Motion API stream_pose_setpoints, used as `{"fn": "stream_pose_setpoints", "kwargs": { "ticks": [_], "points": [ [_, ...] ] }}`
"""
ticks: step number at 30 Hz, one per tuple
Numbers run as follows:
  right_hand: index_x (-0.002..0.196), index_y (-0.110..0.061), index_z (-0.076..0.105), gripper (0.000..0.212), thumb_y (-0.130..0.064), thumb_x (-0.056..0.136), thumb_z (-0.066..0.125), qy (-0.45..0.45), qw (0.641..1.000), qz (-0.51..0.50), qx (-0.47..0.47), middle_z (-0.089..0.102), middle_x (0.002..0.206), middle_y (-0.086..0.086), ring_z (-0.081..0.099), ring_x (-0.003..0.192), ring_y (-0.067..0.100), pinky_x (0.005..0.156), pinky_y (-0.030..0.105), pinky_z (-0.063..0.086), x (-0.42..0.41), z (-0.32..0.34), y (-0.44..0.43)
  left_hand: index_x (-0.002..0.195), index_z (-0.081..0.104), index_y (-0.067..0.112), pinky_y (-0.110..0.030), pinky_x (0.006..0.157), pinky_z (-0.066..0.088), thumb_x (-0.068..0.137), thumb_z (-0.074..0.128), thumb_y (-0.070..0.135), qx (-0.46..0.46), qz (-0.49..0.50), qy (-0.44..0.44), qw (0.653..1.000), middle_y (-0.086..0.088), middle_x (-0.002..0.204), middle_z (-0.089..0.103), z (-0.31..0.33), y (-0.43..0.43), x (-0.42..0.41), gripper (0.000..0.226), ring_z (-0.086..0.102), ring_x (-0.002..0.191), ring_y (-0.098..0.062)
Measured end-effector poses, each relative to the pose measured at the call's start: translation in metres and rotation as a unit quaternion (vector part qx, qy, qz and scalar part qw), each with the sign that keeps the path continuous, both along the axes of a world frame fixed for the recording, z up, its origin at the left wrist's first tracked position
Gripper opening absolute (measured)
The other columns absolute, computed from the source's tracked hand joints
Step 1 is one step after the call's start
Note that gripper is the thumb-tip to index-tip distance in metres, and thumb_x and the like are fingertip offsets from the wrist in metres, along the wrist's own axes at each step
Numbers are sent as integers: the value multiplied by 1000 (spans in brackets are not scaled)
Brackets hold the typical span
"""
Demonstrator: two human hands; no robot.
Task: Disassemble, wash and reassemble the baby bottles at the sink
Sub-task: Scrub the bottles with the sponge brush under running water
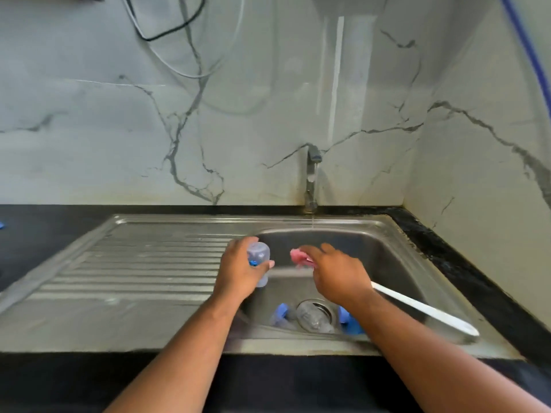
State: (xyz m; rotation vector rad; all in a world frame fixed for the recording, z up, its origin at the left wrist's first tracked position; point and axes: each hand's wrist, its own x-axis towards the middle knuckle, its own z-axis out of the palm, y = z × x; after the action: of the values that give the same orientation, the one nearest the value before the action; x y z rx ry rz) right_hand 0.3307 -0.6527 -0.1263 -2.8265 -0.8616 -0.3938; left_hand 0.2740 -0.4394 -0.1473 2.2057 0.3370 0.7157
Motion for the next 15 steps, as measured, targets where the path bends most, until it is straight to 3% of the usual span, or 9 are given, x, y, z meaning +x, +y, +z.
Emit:
{"fn": "stream_pose_setpoints", "kwargs": {
  "ticks": [2, 5, 7, 11, 15],
  "points": [
    [144, -48, 38, 50, -36, 97, 51, -17, 999, 18, 41, 54, 122, -6, 61, 113, 20, 80, 37, 56, -13, 10, 15, 122, 67, 16, -10, 78, 39, 75, 89, 21, -19, -1, -14, 1000, 0, 115, 60, 10, 17, -25, 51, 60, 98, -13],
    [142, -50, 40, 42, -47, 100, 48, -21, 994, 69, 77, 54, 121, -7, 60, 114, 20, 79, 37, 54, -39, 28, 55, 123, 66, 22, -29, 91, 51, 72, 91, 31, -6, 27, -38, 999, 1, 116, 65, 19, 62, -65, 58, 63, 103, -19],
    [141, -50, 42, 41, -48, 101, 48, -26, 989, 105, 105, 56, 120, -8, 62, 112, 21, 77, 36, 51, -57, 38, 87, 123, 65, 24, -34, 88, 54, 71, 91, 33, -8, 64, -64, 996, 2, 114, 65, 28, 94, -93, 59, 63, 100, -19],
    [141, -49, 41, 41, -48, 101, 48, -18, 972, 193, 134, 58, 123, -9, 62, 113, 20, 80, 38, 55, -100, 46, 155, 125, 64, 21, -24, 84, 45, 75, 89, 30, 22, 161, -96, 982, 0, 117, 63, 39, 166, -154, 58, 59, 102, -14],
    [142, -48, 41, 41, -47, 102, 48, -8, 964, 235, 124, 57, 122, -10, 62, 111, 20, 78, 37, 52, -129, 40, 199, 132, 61, 14, -24, 91, 39, 78, 87, 23, 49, 260, -47, 963, -8, 125, 58, 38, 231, -200, 60, 56, 111, -21]
  ]
}}
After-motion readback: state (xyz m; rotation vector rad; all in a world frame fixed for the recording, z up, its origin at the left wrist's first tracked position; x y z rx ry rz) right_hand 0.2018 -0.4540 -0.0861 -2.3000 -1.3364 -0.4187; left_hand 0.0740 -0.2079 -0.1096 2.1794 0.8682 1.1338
